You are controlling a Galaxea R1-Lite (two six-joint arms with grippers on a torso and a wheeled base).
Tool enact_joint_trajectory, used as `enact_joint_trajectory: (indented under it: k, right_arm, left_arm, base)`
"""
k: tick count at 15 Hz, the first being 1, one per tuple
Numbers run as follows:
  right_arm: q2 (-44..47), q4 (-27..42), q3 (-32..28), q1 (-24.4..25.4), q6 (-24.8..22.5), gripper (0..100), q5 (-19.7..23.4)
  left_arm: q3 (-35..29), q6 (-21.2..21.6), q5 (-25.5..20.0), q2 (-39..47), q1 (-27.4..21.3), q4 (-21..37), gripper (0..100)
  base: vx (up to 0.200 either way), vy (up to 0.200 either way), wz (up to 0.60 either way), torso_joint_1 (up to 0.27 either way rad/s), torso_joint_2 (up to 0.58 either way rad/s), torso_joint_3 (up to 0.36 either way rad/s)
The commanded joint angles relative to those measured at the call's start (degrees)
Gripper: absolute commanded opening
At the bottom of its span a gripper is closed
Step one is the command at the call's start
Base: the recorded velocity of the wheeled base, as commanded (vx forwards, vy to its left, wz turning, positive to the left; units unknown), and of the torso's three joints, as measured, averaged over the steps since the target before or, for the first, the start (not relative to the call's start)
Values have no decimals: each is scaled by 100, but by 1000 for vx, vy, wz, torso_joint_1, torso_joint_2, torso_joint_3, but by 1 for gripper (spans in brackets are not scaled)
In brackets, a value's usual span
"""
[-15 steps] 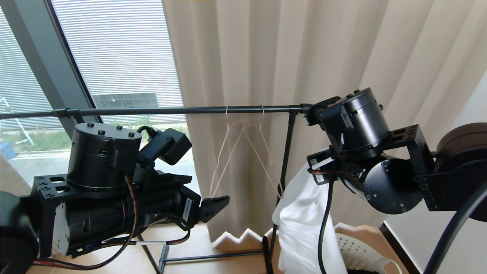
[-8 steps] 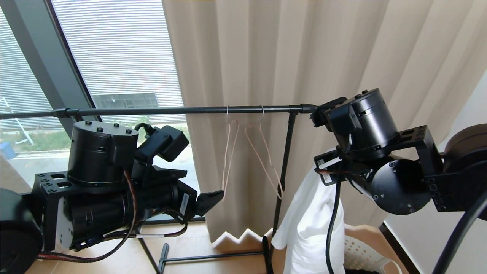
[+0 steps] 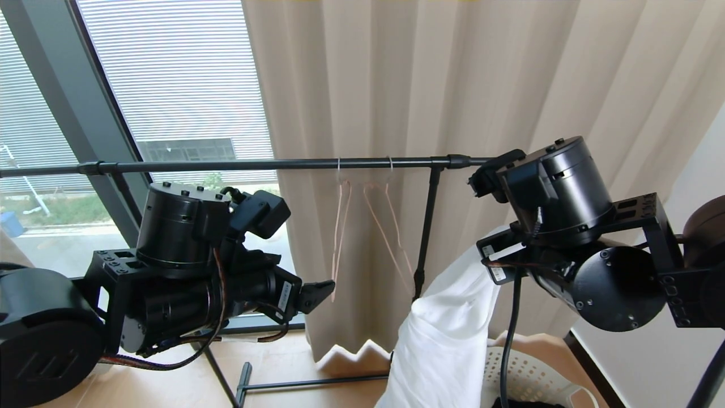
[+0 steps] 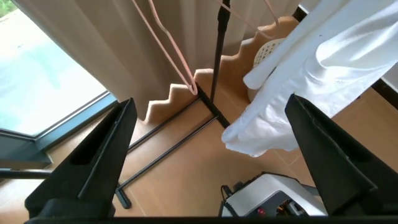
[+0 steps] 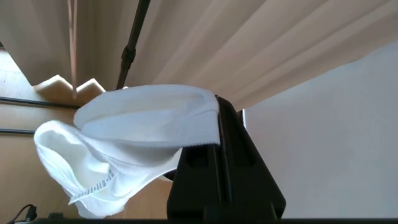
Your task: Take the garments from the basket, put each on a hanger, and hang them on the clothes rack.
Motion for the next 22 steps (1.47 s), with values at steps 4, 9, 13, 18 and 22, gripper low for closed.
enact_joint_trajectory:
  k: [4,9,13,18,22]
  right_arm:
    - [-321,-16,240,116,-194,0,13]
    - [-338,-43,276,265,-264,0,22]
    - [-286,-78,276,265,-326,0,31]
    - [-303,-78,293,265,-326,0,22]
    - [-321,-78,302,265,-326,0,31]
  left_arm:
    - [-425,-98,180,668,39,-197,100]
    - [-1462,-133,382,1714,276,-206,100]
    - [-2007,-229,549,2294,434,-241,100]
    - [-2543,-229,549,2821,557,-241,100]
    - [-3097,-221,558,3225,575,-232,100]
  base:
    - [0,0,0,0,0,0]
    - [0,0,0,0,0,0]
    - [0,0,0,0,0,0]
    - [0,0,0,0,0,0]
    - [0,0,0,0,0,0]
